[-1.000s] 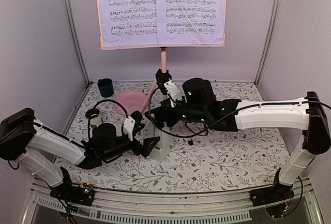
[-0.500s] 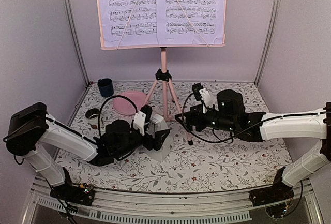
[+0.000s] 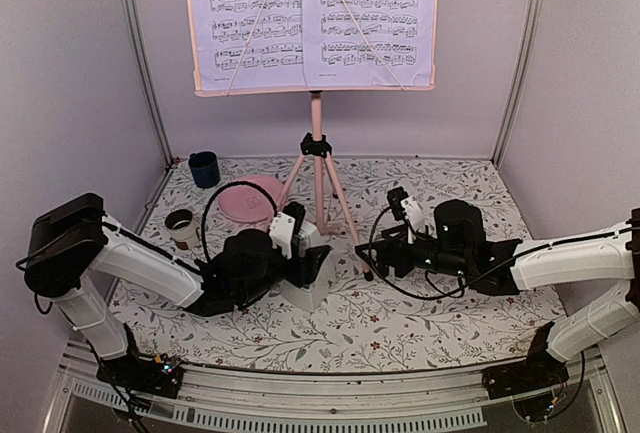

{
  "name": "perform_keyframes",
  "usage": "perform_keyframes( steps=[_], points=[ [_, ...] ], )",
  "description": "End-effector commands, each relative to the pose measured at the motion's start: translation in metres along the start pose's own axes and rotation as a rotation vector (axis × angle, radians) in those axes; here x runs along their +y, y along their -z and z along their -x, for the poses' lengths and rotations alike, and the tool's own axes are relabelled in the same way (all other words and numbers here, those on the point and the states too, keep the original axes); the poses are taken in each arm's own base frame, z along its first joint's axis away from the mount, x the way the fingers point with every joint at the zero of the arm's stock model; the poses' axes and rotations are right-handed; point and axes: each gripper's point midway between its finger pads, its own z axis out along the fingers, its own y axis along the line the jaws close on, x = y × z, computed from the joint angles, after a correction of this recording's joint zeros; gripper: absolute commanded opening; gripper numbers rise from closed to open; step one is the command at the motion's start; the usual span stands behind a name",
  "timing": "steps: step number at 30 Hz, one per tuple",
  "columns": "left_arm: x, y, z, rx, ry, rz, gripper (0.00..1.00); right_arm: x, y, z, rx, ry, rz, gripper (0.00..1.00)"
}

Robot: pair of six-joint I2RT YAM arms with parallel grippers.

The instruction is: Set up the instrument practice props

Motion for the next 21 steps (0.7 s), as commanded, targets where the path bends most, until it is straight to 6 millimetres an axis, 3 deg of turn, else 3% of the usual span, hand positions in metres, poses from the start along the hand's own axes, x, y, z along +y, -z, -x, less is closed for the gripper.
perform_keyframes(
  steps=[1,5,11,17,21],
  points=[
    [-0.003,0.001,0.005,0.003,0.003,0.006,0.61,0.004,-0.005,-0.007,-0.015,0.009,0.050,0.88],
    [-0.003,0.011,0.027,-0.048,0.039,0.007,0.47,0.007,-0.010,-0.018,-0.004,0.024,0.086,0.83],
    [-0.007,0.024,0.055,-0.116,0.078,-0.026,0.38,0.020,-0.014,-0.031,-0.007,0.049,0.170,0.78],
    [-0.008,0.047,0.080,-0.228,0.096,-0.084,0.37,0.042,-0.020,-0.046,0.027,0.093,0.244,0.70],
    [-0.007,0.058,0.096,-0.286,0.098,-0.090,0.36,0.048,-0.021,-0.044,0.017,0.090,0.245,0.66]
  ],
)
